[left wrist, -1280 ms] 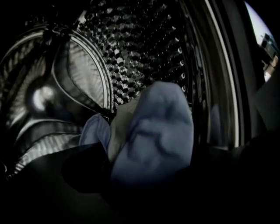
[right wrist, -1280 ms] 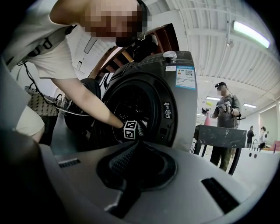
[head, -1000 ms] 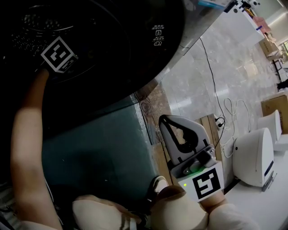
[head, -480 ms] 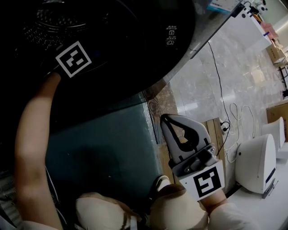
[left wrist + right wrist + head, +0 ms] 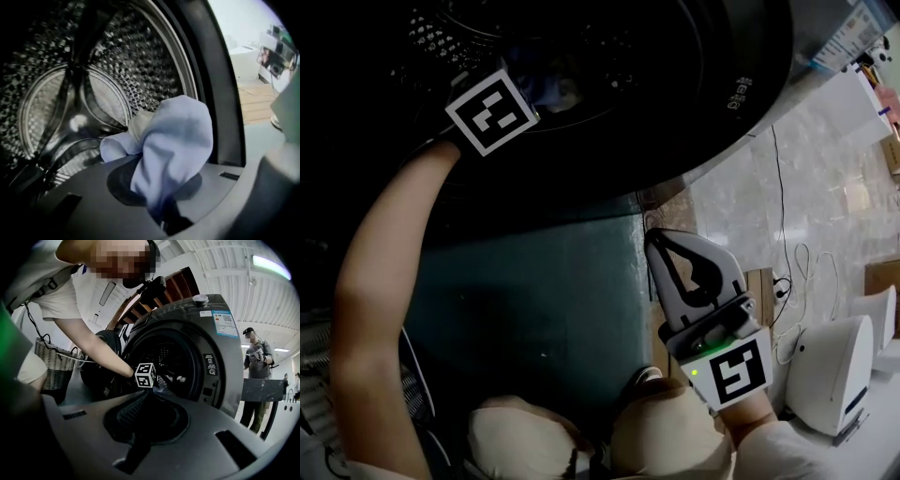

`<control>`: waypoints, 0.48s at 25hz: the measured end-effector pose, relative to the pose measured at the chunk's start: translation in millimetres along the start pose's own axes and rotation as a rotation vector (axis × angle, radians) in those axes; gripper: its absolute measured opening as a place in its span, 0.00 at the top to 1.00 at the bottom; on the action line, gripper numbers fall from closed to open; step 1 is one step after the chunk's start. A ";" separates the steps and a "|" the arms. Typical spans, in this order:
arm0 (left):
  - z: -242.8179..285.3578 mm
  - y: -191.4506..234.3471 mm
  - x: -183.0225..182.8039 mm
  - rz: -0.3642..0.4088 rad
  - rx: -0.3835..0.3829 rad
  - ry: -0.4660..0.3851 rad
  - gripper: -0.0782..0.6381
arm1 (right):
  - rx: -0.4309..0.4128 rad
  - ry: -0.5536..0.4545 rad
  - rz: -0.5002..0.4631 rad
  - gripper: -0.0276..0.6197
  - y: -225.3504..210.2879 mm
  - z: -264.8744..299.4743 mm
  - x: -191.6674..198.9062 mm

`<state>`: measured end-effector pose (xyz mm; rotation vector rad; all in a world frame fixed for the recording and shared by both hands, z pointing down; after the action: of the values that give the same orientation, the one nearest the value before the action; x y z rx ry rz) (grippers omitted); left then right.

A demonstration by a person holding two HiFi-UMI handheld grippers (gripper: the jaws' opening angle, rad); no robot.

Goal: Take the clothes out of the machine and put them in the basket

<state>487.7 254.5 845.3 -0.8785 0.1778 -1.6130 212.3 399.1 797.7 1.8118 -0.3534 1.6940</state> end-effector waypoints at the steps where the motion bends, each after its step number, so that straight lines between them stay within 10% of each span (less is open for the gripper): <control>1: -6.8 0.0 -0.2 -0.014 -0.009 -0.019 0.78 | -0.011 0.006 0.002 0.94 2.8 3.7 -1.8; 12: -139.3 -17.8 -14.5 -0.191 -0.016 -0.132 0.78 | -0.229 0.139 0.002 0.94 35.1 22.8 -115.8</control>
<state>386.9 223.3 751.5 -1.0363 0.0145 -1.7247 193.8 333.2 695.4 1.5216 -0.4694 1.6951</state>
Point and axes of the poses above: the fingertips, and each gripper's own axes: z forward along the fingers, y to its left, x out of its underside, the point moved 5 cm from there along -z, backward along the fingers
